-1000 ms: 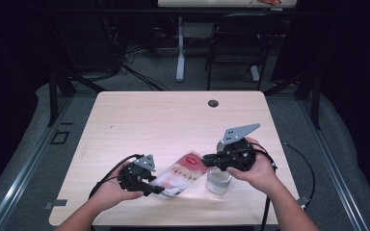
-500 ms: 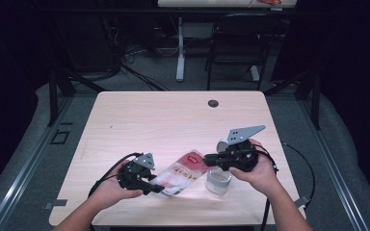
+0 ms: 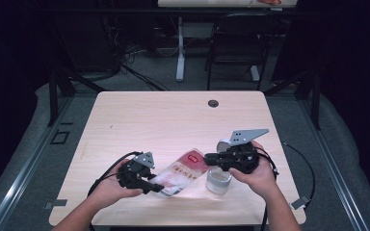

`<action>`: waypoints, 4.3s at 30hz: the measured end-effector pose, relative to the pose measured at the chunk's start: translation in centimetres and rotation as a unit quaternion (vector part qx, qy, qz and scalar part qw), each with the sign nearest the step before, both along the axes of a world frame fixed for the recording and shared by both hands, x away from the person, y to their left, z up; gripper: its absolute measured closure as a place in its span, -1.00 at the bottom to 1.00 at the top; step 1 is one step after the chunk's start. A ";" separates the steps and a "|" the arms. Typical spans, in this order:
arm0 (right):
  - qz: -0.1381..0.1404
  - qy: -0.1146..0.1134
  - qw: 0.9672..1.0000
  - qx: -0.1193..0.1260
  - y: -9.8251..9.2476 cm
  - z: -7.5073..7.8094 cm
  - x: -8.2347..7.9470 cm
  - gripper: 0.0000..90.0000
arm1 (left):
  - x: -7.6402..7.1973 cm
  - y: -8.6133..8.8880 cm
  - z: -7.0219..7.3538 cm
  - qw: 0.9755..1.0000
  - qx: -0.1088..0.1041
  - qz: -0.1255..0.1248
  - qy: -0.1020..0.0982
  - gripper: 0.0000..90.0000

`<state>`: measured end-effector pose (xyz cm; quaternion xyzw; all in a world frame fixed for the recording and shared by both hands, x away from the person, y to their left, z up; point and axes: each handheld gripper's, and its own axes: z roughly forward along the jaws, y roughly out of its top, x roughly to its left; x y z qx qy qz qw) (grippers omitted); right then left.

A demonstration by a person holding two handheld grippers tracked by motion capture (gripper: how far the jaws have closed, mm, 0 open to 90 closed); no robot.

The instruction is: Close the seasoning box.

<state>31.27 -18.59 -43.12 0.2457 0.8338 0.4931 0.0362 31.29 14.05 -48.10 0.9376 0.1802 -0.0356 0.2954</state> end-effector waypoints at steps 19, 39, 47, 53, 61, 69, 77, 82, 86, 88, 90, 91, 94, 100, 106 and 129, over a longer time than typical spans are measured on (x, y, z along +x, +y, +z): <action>-0.018 -0.002 0.999 0.034 -0.7 -1.1 -0.6 0.79 | 0.1 0.2 0.4 1.000 0.005 -0.002 0.003 0.43; -0.028 -0.006 0.999 0.040 -1.3 -1.3 -0.9 0.80 | 0.1 0.2 1.6 1.000 0.009 -0.002 -0.001 0.44; -0.032 -0.006 0.999 0.043 -1.5 -1.3 -0.9 0.79 | 0.2 0.2 2.0 1.000 0.005 -0.003 0.001 0.44; -0.034 -0.006 0.999 0.040 -1.7 -1.3 -0.9 0.79 | 0.1 0.2 2.5 1.000 0.013 -0.003 -0.003 0.45; -0.038 -0.007 0.999 0.039 -1.7 -1.4 -1.0 0.78 | 0.2 0.3 2.6 1.000 0.007 -0.004 0.001 0.45; -0.042 -0.003 0.999 0.028 -1.6 -1.6 -0.9 0.79 | 0.3 0.4 2.9 1.000 0.017 -0.003 -0.003 0.45; -0.041 -0.005 0.999 0.027 -1.7 -1.6 -1.0 0.79 | 0.3 0.3 3.4 1.000 0.019 -0.006 -0.005 0.46; -0.043 -0.005 0.999 0.029 -1.8 -1.6 -1.0 0.79 | 0.4 0.3 3.5 1.000 0.017 -0.004 -0.006 0.46; -0.043 -0.005 0.999 0.031 -1.8 -1.5 -1.0 0.79 | 0.4 0.3 3.6 1.000 0.011 -0.005 -0.004 0.47; -0.042 -0.005 0.999 0.032 -1.9 -1.5 -1.0 0.79 | 0.4 0.3 3.7 1.000 0.011 -0.005 -0.005 0.47; -0.042 -0.004 0.999 0.033 -1.9 -1.5 -1.0 0.80 | 0.5 0.3 3.9 1.000 0.015 -0.006 -0.007 0.47; -0.042 -0.004 0.999 0.033 -1.9 -1.5 -1.0 0.80 | 0.5 0.3 3.9 1.000 0.015 -0.006 -0.008 0.47; -0.043 -0.003 0.998 0.034 -1.9 -1.6 -1.0 0.80 | 0.5 0.3 4.0 1.000 0.010 -0.006 -0.004 0.47; -0.041 -0.002 0.999 0.035 -2.0 -1.6 -1.0 0.79 | 0.6 0.3 4.2 1.000 0.017 -0.006 -0.006 0.48; -0.042 -0.002 0.999 0.035 -2.0 -1.6 -1.0 0.79 | 0.7 0.3 4.4 1.000 0.014 -0.007 -0.008 0.48; -0.045 0.000 0.998 0.035 -2.3 -1.6 -1.0 0.81 | 1.0 0.2 5.4 1.000 0.009 -0.015 -0.006 0.50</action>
